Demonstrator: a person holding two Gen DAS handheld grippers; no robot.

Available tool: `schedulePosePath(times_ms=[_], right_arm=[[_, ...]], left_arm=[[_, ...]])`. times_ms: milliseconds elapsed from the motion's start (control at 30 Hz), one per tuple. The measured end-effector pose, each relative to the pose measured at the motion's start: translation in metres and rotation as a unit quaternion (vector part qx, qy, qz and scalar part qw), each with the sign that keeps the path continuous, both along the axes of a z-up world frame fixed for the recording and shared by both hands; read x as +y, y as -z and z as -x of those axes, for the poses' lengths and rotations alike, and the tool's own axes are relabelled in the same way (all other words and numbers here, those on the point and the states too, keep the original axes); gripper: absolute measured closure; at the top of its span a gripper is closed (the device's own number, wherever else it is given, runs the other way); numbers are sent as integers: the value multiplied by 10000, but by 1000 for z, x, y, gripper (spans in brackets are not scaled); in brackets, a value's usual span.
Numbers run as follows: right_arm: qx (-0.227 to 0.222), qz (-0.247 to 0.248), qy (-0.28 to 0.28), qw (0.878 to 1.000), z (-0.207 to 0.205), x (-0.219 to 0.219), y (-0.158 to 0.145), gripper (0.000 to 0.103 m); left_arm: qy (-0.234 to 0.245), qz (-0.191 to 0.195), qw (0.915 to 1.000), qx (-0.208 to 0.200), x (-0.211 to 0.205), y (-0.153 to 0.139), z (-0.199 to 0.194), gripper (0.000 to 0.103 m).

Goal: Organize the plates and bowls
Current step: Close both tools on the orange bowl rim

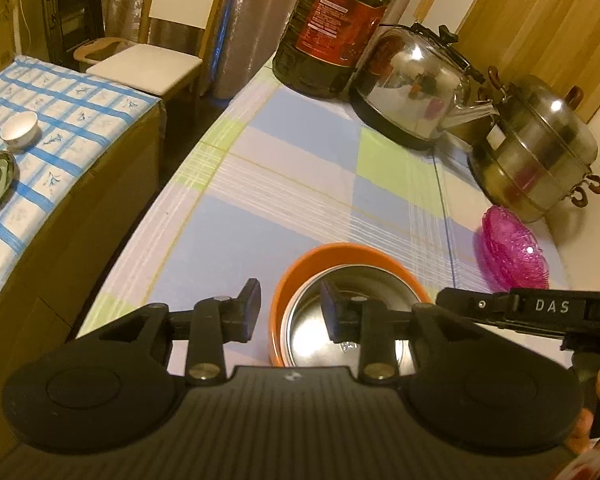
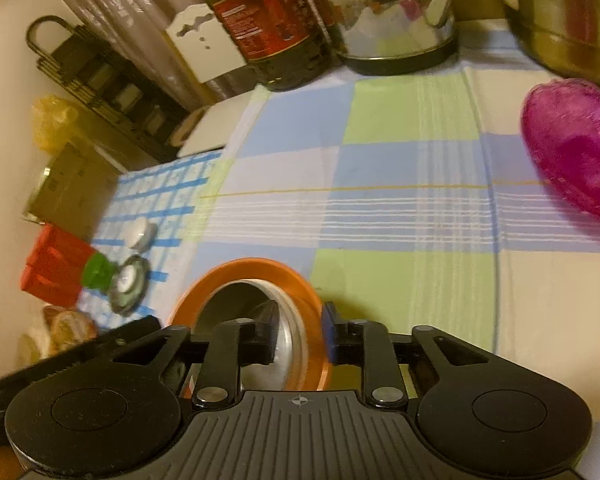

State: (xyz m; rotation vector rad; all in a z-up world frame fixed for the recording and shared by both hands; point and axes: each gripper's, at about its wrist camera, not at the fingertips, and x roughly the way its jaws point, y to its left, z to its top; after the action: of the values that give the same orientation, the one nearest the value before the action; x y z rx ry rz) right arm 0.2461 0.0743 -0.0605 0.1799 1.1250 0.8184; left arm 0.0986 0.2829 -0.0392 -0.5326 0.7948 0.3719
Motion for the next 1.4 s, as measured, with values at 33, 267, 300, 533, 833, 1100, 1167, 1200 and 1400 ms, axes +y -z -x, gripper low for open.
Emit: schedulePosePath(times_ms=[33,267,300,533,833,1100,1167,1200,1400], right_arm=[[21,-32,-29,10000,0,0,-1,79],[-321,406,-507,9974,12,24,2,79],[-454,579,-578,9956,15,29,3,79],[-773,1028,-779,9886,21,44,18,93],[-459,1020,-679,9914,8,42,24,94],[-500,849,-740,9924,8,36,17,91],[-456,715,-712,9939,6,30,12,88],[-434,638,-712,9945,5,27,10,85],[-486,513,-497,9963,2,12,1,56]], left_arm=[[6,17,10000,4,1,1,0,74],[46,110,9999,50,-1,11,-1,74],[49,108,9999,48,-1,12,-1,74],[-12,119,9999,-2,2,12,1,74],[-18,117,9999,-13,7,11,3,74],[7,5,10000,25,7,9,3,71],[25,-46,10000,53,7,8,3,66],[39,-72,9999,76,8,7,2,65],[194,-219,9991,294,7,10,-4,54]])
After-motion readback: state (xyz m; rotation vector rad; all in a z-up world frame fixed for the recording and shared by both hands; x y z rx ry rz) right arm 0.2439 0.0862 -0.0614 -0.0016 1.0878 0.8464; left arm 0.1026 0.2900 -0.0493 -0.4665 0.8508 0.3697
